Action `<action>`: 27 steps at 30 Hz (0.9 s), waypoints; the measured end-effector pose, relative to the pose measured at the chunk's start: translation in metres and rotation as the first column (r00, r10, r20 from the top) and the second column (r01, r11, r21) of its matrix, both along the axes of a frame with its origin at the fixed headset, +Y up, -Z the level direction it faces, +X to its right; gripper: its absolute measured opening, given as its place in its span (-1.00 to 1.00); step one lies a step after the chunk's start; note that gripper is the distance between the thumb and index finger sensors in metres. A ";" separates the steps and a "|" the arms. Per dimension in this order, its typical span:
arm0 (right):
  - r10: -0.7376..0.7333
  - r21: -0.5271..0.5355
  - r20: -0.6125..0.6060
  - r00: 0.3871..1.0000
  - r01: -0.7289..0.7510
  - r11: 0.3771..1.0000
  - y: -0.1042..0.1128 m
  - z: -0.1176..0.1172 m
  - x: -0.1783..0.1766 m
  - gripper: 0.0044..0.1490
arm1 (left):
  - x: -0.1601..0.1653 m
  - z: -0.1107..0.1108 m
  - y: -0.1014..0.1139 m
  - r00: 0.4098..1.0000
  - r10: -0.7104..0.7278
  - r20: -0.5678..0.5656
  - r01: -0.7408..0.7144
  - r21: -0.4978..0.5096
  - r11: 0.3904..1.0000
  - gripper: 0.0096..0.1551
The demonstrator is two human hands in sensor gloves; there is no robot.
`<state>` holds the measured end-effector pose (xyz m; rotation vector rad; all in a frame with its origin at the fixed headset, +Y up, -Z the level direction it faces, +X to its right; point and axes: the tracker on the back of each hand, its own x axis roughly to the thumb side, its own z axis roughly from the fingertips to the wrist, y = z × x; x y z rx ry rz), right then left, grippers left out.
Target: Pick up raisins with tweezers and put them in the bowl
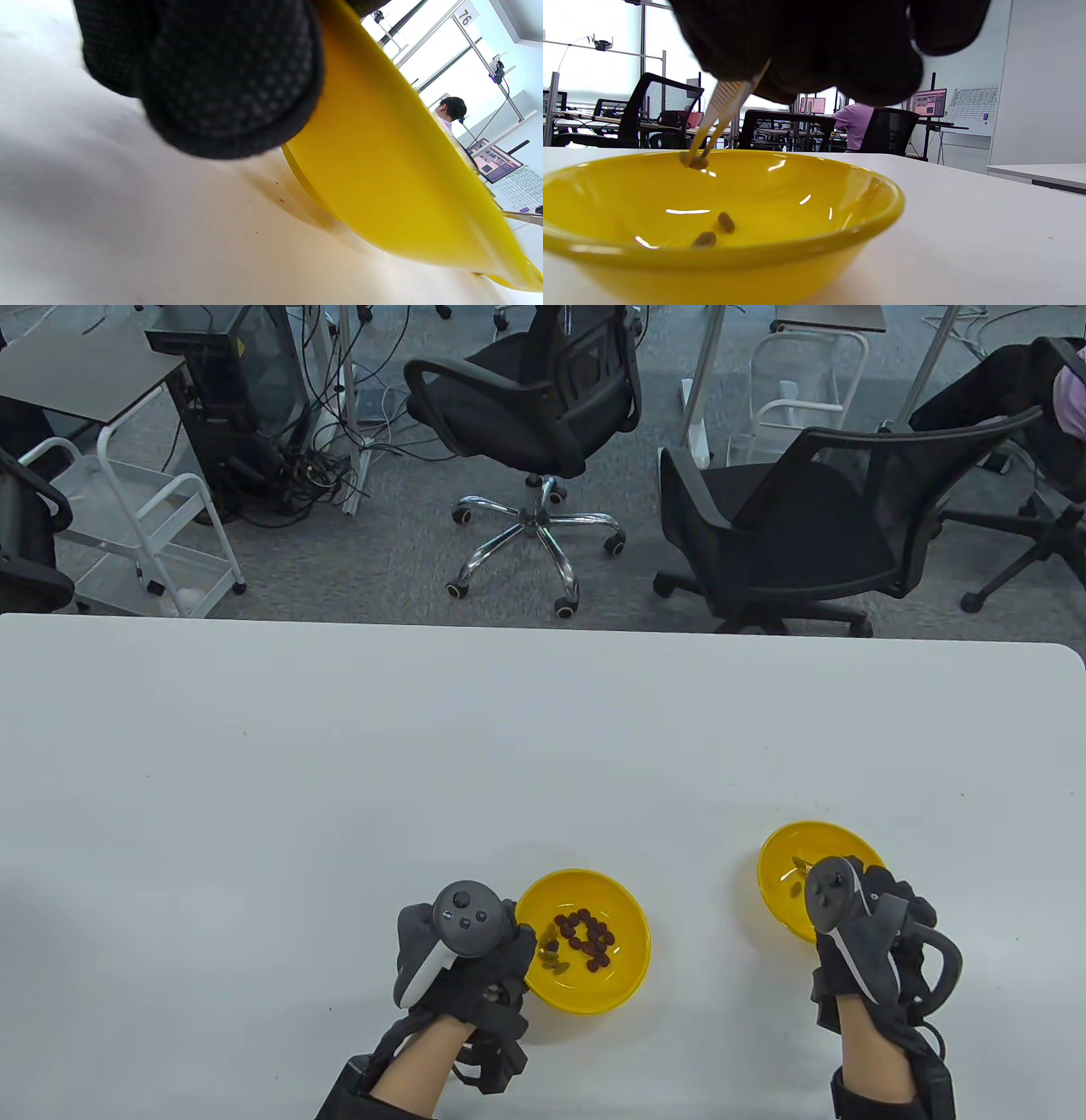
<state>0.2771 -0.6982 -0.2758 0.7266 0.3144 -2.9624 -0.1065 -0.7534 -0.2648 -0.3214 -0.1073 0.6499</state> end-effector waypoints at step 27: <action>-0.164 -0.075 -0.679 0.715 0.154 0.985 0.008 0.031 -0.119 -0.42 | 0.002 0.001 0.000 1.000 0.011 0.008 -0.011 0.007 1.000 -0.36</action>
